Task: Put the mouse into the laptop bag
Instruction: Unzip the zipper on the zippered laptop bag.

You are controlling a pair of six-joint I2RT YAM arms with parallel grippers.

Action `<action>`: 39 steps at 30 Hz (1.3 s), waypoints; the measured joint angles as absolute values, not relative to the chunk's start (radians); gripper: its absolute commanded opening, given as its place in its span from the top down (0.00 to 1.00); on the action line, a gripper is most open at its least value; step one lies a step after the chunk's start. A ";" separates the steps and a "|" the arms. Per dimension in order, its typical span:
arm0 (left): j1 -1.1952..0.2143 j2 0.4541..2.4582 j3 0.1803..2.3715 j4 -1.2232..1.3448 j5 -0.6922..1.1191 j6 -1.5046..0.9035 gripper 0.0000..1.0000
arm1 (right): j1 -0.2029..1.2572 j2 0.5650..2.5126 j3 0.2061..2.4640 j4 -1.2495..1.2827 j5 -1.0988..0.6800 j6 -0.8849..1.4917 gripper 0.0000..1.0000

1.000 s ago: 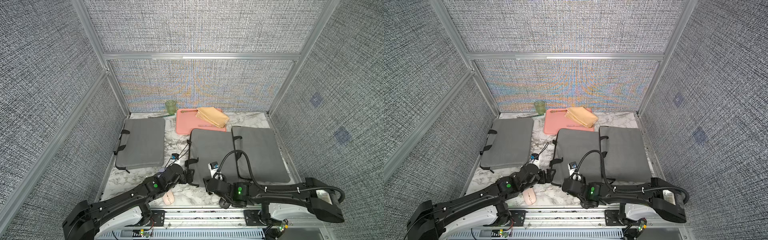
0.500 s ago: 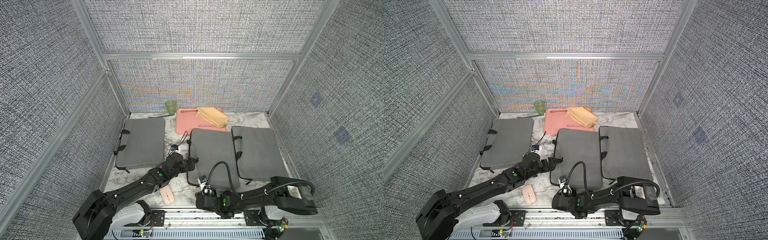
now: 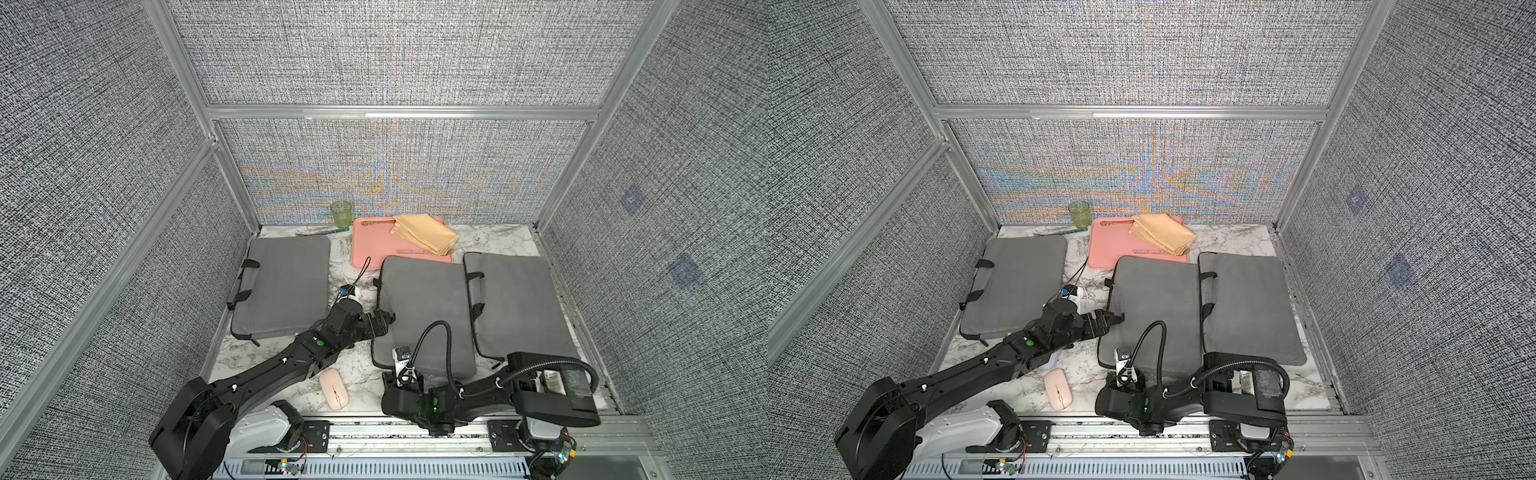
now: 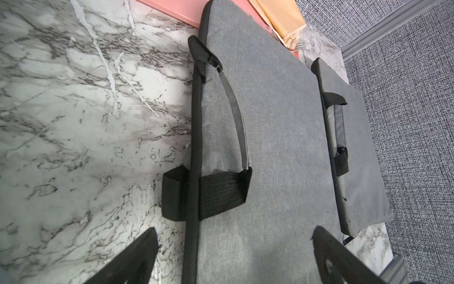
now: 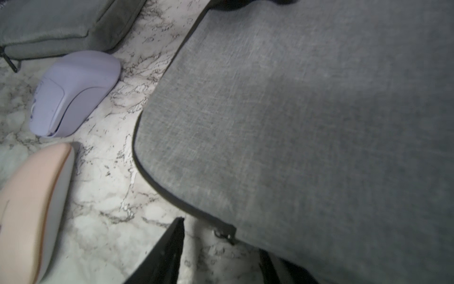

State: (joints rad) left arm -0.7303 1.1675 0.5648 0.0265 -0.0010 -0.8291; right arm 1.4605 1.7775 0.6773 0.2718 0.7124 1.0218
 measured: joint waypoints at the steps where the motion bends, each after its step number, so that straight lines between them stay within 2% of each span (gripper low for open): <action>1: -0.728 1.171 0.565 0.028 -0.001 -0.828 0.03 | 1.459 1.786 0.665 0.297 0.730 1.023 0.83; 4: -0.723 1.178 0.564 0.029 0.001 -0.826 0.02 | 1.458 1.783 0.626 0.359 0.748 1.027 0.95; 7: -0.718 1.190 0.564 0.029 0.001 -0.827 0.02 | 1.457 1.737 0.590 0.368 0.715 1.029 1.00; 15: -0.711 1.229 0.557 0.040 -0.008 -0.846 0.01 | 1.431 1.520 0.499 0.237 0.604 1.034 1.00; 21: -0.685 1.335 0.632 0.063 -0.017 -0.849 0.00 | 1.401 1.441 0.431 0.199 0.537 1.051 1.00; 33: -0.553 1.773 0.991 0.088 0.050 -0.849 0.01 | 1.388 1.406 0.428 0.169 0.520 1.047 1.00; 39: -0.495 1.979 1.196 0.088 0.169 -0.857 0.03 | 1.388 1.376 0.421 0.160 0.522 1.036 1.00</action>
